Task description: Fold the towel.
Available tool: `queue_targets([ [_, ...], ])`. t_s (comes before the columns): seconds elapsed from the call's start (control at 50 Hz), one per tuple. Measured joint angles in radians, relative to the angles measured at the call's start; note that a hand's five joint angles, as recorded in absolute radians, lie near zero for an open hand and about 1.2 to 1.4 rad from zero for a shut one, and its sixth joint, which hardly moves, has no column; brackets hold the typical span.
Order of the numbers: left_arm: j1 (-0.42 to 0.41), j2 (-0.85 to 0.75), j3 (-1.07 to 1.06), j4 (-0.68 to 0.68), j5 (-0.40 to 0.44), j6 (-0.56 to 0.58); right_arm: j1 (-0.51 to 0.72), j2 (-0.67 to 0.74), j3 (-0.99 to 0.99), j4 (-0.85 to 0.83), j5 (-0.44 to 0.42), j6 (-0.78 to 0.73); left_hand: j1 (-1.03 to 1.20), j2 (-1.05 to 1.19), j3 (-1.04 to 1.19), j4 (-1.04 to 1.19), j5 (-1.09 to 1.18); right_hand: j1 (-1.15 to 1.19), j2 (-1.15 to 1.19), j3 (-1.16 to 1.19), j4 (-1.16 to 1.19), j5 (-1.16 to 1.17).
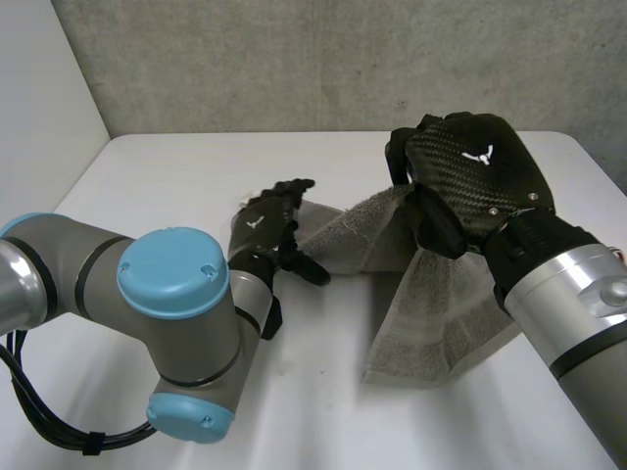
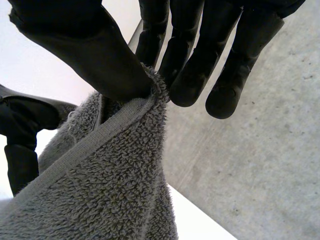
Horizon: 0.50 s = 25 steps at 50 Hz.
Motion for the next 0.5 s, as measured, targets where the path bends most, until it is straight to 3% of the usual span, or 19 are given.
queue_targets([
  [0.1, 0.036, -0.019, 0.005, 0.029, -0.03, 0.047, -0.006, -0.025, 0.006, 0.002, -0.001, -0.001, 0.096, 0.086, 0.087, 0.088, 0.072, 0.0, 0.0, 0.0, 0.0, 0.0],
  [0.26, 0.07, -0.049, 0.007, 0.083, -0.023, 0.112, -0.008, -0.05, 0.015, 0.002, -0.001, 0.0, 0.882, 0.884, 0.883, 0.885, 0.86, 0.0, 0.0, 0.0, 0.0, 0.0],
  [0.5, 0.176, -0.008, -0.004, 0.081, 0.051, 0.13, -0.01, -0.073, 0.017, 0.001, -0.003, 0.0, 1.004, 1.029, 1.029, 1.03, 0.991, 0.0, 0.016, 0.0, 0.004, 0.0],
])
